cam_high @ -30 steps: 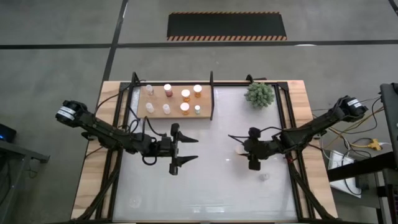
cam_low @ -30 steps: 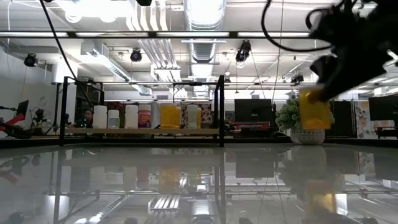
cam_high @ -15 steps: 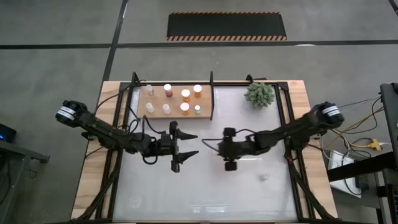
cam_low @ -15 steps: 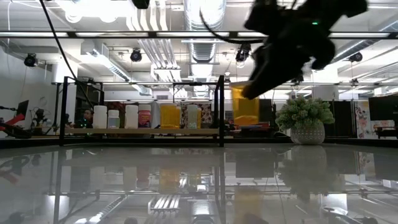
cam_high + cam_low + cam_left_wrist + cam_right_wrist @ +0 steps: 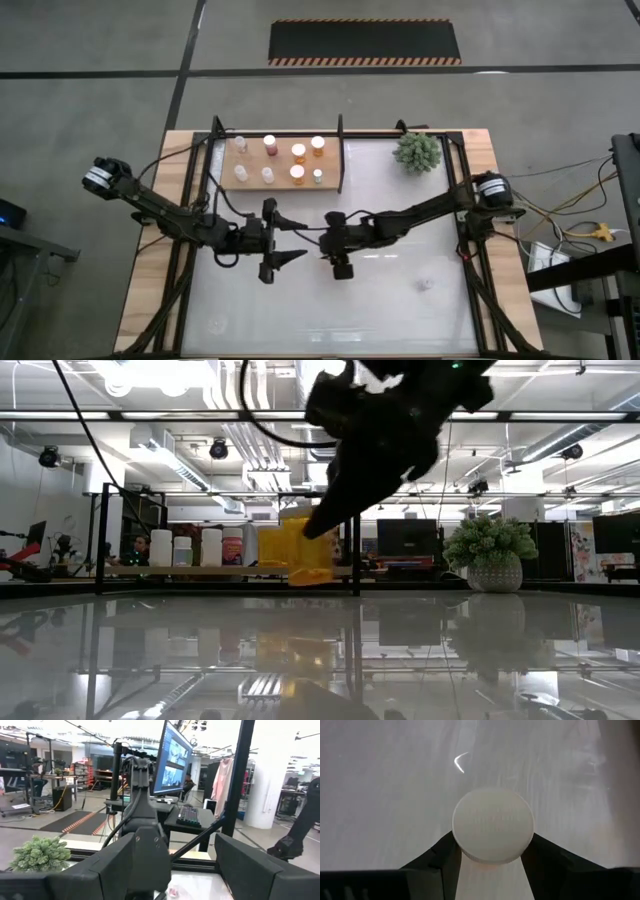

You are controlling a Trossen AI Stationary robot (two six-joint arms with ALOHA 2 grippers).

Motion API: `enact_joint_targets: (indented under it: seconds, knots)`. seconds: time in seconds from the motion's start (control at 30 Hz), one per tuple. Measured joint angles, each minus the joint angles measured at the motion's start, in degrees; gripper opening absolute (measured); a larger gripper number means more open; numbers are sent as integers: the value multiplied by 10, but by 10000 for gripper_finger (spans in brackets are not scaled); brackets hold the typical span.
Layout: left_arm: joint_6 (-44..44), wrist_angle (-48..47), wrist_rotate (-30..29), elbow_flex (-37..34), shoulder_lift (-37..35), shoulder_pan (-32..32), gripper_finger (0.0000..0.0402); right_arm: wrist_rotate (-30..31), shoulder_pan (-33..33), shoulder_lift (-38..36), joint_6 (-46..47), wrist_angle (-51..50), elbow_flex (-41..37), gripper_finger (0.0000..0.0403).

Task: Pick and place medicine bottles onto shelf by color
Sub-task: Put the orange pill bottle on the shelf

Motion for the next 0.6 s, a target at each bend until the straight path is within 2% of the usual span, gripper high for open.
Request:
enact_joint_targets:
  seconds: [0.3, 0.6]
  knots:
    - [0, -15, -2, -9, -5, -3, 256, 2, -13, 64, 71, 92, 33, 168]
    - [1, -30, -5, -10, -6, -3, 256, 12, -13, 88, 71, 105, 43, 168]
